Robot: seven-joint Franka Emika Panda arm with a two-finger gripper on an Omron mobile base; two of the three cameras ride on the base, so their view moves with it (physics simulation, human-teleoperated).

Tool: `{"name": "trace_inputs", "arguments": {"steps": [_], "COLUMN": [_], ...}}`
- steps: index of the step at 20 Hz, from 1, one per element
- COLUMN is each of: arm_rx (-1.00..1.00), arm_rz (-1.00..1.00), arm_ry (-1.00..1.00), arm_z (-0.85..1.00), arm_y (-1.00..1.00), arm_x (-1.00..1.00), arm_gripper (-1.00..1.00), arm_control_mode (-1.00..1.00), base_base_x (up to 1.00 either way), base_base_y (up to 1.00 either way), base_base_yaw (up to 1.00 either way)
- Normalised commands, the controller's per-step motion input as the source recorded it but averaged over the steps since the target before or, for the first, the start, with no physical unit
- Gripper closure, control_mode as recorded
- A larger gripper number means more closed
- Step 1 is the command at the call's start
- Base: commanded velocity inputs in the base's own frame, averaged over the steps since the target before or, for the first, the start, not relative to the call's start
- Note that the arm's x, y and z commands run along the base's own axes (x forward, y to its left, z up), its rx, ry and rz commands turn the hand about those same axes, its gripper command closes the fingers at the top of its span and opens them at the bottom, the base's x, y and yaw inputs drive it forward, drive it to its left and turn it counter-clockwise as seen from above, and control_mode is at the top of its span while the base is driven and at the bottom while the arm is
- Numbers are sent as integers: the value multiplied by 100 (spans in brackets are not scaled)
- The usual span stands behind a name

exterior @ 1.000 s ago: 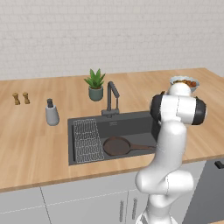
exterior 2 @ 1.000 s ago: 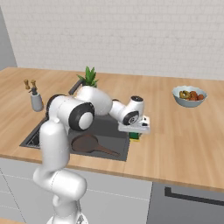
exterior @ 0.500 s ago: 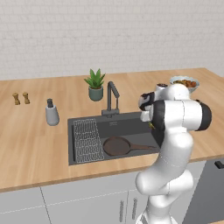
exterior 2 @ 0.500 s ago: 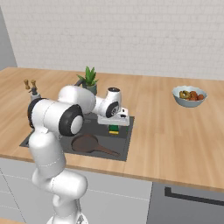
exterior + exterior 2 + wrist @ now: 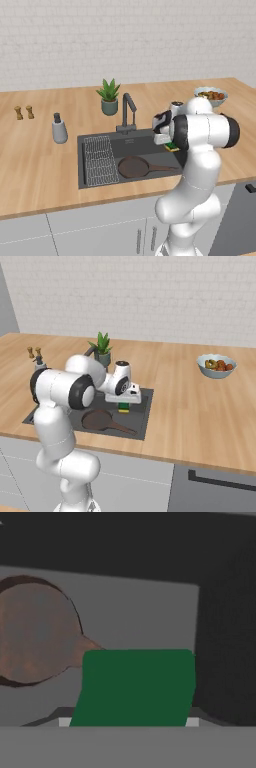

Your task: Pick the pan and sponge and place them into the sink. Then turn on the water.

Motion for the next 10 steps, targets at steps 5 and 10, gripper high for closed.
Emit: {"name": "trace_inputs", "arguments": {"steps": [5,10], "arm_rx": [-2,-1], "arm_rz": [0,0], "arm_ry": [0,0], "arm_z": [-100,-83], "arm_y": [47,30], "arm_x": [11,13], "arm_gripper": [100,100], "arm_control_mode": [-100,-100], "base_base_x": [0,0], "base_base_y": [0,0], "base_base_yaw": [0,0]}}
